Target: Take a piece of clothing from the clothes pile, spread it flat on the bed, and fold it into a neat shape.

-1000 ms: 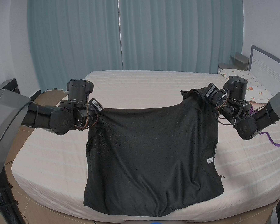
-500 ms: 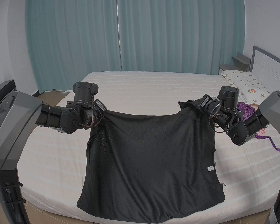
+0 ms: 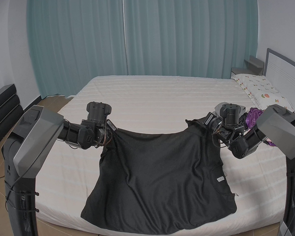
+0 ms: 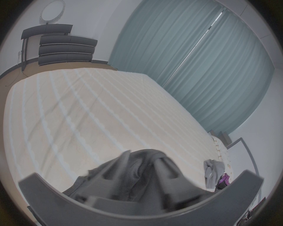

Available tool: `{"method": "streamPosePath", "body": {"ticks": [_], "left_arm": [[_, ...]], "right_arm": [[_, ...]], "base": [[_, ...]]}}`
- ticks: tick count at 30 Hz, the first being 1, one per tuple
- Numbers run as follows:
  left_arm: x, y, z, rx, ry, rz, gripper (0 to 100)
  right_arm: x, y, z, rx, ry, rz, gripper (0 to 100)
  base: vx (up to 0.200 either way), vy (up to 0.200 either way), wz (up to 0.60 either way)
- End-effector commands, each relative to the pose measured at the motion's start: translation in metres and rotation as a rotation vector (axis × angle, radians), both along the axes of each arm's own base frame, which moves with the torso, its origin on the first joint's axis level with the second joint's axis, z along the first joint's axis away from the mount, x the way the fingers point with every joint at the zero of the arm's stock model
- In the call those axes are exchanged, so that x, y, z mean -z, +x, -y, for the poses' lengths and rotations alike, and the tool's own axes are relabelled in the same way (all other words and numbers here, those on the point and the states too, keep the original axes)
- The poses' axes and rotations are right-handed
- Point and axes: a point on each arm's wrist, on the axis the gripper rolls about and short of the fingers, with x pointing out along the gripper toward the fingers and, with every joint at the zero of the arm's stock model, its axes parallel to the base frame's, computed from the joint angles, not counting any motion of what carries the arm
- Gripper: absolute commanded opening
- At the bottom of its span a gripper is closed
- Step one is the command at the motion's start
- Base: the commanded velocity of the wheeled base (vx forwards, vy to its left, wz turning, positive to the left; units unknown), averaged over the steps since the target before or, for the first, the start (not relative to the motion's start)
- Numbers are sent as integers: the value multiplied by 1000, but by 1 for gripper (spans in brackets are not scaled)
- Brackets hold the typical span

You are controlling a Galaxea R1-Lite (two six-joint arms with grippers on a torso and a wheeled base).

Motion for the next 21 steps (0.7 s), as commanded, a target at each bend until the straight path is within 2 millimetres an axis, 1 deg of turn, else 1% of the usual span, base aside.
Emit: {"method": "streamPosePath", "body": {"ticks": [1,2,3,5,6,7,8,9,10,11,13,14,15,16,17,20,21], "left_arm": [[38,5,2,5,21,-80,100],[38,5,2,5,21,-80,100],[48,6,3,4,26,-99,100],[50,7,1,-4,32,-99,100],[48,8,0,-12,33,-92,100],[48,8,0,-12,33,-92,100],[42,9,-8,-32,31,-84,100],[40,9,-10,-36,28,-80,100],[32,8,-15,-57,10,-67,100],[30,8,-19,-65,7,-70,100],[32,5,-25,-78,19,-99,100],[36,0,-29,-83,31,-139,100],[36,0,-29,-83,31,-139,100],[37,-4,-33,-88,36,-167,100],[42,-10,-37,-85,38,-205,100],[51,-15,-39,-66,36,-250,100],[53,-17,-40,-52,23,-263,100]], "right_arm": [[44,6,-2,-5,-25,-90,100],[44,6,-2,-5,-25,-90,100],[57,7,0,2,-29,-115,100],[59,9,4,11,-22,-121,100],[56,10,9,22,-15,-115,100],[56,10,9,22,-15,-115,100],[49,12,18,47,7,-102,100],[48,12,20,51,10,-102,100],[40,11,28,67,27,-100,100],[37,9,35,76,32,-107,100],[36,6,44,88,34,-142,100],[37,2,50,90,45,-168,100],[37,2,50,90,45,-168,100],[39,-2,51,86,63,-187,100],[42,-7,52,73,87,-212,100],[47,-13,53,49,110,-246,100],[53,-17,53,33,115,-272,100]], "base": [[0,0,0],[0,0,0],[0,0,0],[0,0,0],[0,0,0],[0,0,0],[0,0,0],[0,0,0],[0,0,0],[0,0,0],[0,0,0],[0,0,0],[0,0,0],[0,0,0],[0,0,0],[0,0,0],[0,0,0]]}}
